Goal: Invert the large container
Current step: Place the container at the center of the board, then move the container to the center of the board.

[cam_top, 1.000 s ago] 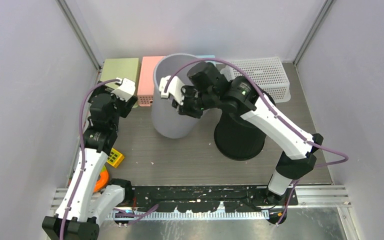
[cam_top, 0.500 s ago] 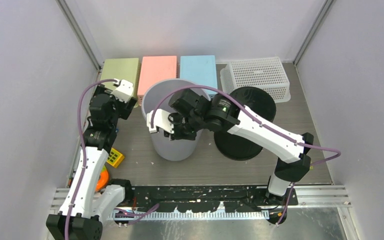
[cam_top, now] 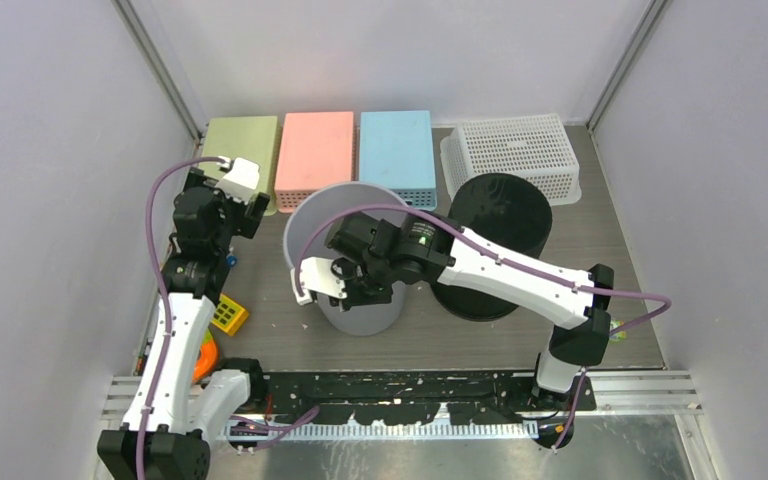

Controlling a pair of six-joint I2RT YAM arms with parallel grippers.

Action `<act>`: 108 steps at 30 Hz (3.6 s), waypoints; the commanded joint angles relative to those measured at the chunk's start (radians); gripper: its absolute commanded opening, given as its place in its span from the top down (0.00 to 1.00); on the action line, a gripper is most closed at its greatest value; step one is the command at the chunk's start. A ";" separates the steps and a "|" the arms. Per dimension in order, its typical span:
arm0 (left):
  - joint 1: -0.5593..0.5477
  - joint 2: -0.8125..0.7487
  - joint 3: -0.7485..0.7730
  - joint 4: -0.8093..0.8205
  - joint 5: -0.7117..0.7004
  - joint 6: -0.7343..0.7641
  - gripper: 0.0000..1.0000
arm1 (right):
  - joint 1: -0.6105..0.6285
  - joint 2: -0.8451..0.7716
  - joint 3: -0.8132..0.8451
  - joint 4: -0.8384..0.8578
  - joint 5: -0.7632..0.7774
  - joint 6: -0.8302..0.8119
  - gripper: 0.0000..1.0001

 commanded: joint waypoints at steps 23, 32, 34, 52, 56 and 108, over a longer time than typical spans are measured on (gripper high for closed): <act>0.084 0.011 0.001 0.007 0.148 -0.063 0.00 | -0.187 -0.333 0.086 -0.008 -0.081 0.049 0.15; 0.088 0.026 0.001 -0.010 0.215 -0.070 0.00 | -0.335 -0.561 -0.381 0.493 0.297 0.106 0.13; 0.089 0.021 -0.004 -0.015 0.229 -0.069 0.00 | -0.340 -0.588 -0.468 0.578 0.355 0.089 0.13; 0.097 0.045 -0.011 -0.047 0.362 -0.062 0.00 | -0.377 -0.574 -0.701 0.824 0.493 0.062 0.13; 0.097 0.053 -0.004 -0.056 0.360 -0.066 0.00 | -0.389 -0.580 -0.700 0.790 0.477 0.051 0.13; 0.140 0.037 -0.011 -0.062 0.462 -0.100 0.00 | -0.734 -0.898 -0.920 0.456 0.523 -0.017 0.39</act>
